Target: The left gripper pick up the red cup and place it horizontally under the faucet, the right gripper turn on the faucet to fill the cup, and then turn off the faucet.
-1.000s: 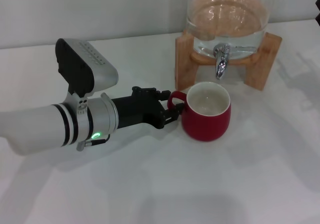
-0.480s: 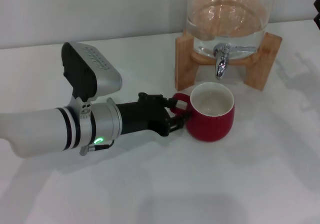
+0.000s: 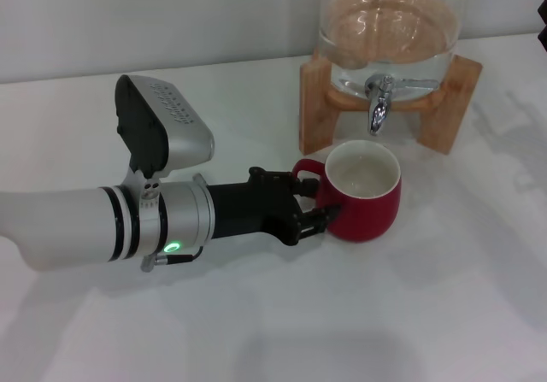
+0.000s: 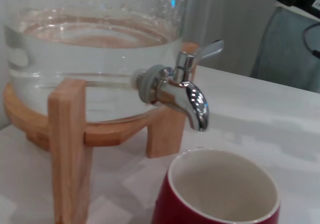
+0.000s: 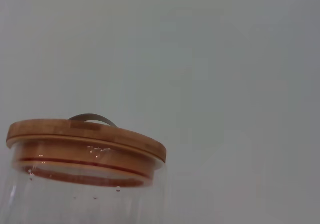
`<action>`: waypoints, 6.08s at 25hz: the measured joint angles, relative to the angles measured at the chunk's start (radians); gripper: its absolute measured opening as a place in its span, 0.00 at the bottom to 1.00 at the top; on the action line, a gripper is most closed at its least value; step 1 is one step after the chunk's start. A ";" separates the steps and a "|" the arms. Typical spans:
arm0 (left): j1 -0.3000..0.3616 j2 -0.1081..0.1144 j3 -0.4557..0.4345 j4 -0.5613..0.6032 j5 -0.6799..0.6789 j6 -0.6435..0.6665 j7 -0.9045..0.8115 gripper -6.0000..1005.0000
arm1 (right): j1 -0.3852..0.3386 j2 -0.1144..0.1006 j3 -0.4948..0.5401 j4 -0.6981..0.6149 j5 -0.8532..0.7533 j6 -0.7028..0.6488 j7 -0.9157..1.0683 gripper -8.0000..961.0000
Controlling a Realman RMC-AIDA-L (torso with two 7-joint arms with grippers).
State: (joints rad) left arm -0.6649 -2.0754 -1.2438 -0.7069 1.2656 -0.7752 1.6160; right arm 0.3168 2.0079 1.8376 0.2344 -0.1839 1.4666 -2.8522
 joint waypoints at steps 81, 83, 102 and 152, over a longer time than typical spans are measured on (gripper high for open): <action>0.054 -0.004 -0.194 -0.077 0.199 -0.145 -0.081 0.47 | -0.013 -0.001 -0.032 -0.022 0.005 0.063 0.002 0.63; 0.074 -0.006 -0.217 -0.094 0.193 -0.147 -0.064 0.47 | -0.014 -0.002 -0.029 -0.023 0.005 0.063 -0.002 0.63; 0.323 -0.015 -0.289 -0.147 -0.130 -0.280 0.481 0.47 | -0.005 -0.003 0.031 -0.017 0.012 0.009 -0.015 0.63; 0.368 -0.005 -0.510 0.031 -1.171 -0.291 1.200 0.86 | 0.048 -0.014 -0.085 -0.003 -0.361 -0.020 0.097 0.63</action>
State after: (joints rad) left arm -0.2967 -2.0800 -1.7534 -0.6756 0.0948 -1.0662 2.8159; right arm 0.3645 1.9940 1.7523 0.2317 -0.5446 1.4462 -2.7550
